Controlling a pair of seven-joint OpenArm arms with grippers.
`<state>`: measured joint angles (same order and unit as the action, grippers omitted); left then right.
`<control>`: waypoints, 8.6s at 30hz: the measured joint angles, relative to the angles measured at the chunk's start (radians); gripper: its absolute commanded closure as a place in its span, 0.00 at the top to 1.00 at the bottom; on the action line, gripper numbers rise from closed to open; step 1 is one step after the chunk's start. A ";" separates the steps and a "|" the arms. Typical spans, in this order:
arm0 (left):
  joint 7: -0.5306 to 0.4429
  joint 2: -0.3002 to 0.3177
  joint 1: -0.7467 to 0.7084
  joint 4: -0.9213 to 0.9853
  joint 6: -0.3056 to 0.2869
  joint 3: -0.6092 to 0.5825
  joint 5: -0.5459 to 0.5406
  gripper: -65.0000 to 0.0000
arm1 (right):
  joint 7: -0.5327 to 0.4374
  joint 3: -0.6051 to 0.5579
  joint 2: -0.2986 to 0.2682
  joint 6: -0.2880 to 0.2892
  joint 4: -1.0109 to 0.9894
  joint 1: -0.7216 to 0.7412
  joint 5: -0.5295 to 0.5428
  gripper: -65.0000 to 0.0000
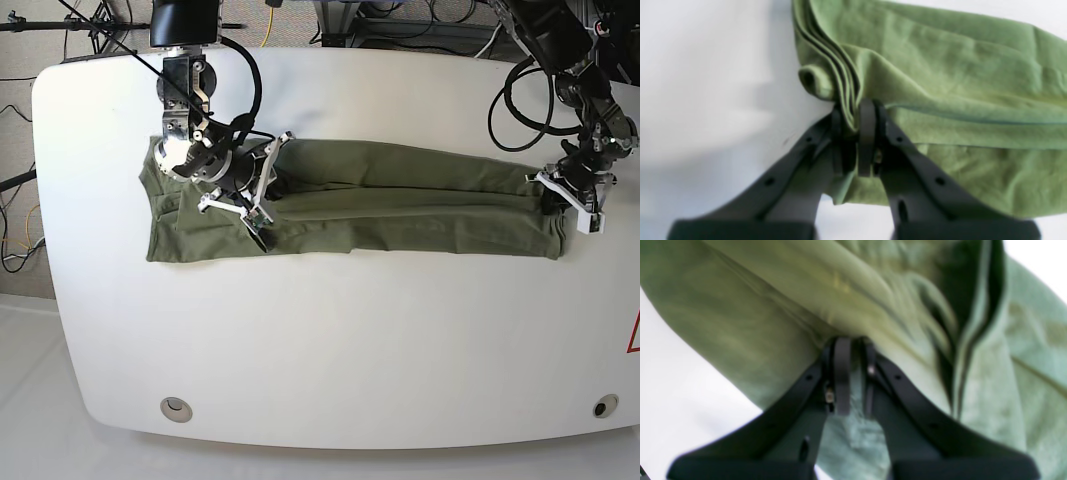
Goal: Fold the T-shirt properly
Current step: 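Lift the strip end with the left gripper, then carry the held strip end with the left gripper toward the right gripper, then lower the strip end onto the strip and open the left gripper, then release the strip end with the right gripper and move it to the folded end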
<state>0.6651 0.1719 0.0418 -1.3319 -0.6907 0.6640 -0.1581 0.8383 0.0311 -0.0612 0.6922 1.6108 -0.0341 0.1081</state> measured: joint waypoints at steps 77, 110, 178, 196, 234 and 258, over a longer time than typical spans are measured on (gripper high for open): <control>0.200 -0.335 -0.064 -0.495 -0.016 -0.342 -0.031 0.04 | 0.003 -0.005 0.000 0.000 -0.022 -0.003 -0.010 0.02; 0.088 -0.327 -0.072 -0.356 -0.003 -0.535 -0.091 0.03 | 0.011 -0.004 0.000 0.000 -0.021 -0.006 -0.007 0.01; 0.022 -0.312 -0.069 -0.322 -0.003 -0.613 -0.091 0.62 | -0.001 0.016 0.003 0.000 -0.037 -0.017 -0.003 0.00; -0.081 -0.244 -0.087 -0.344 -0.002 -0.613 -0.076 0.55 | 0.001 0.018 0.006 0.000 -0.037 -0.017 -0.004 0.00; -0.149 -0.159 -0.142 -0.274 -0.003 -0.652 -0.019 0.56 | -0.002 0.013 0.011 0.000 -0.042 -0.017 0.000 0.00; -0.353 -0.089 -0.148 -0.108 -0.003 -0.639 0.048 0.09 | -0.005 0.014 0.017 0.000 -0.048 -0.017 -0.018 0.00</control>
<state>0.3122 0.0834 -0.1059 -1.4395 -0.6941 0.0254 -0.1101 0.8330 0.0452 -0.0441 0.6926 1.5631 -0.0513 0.0902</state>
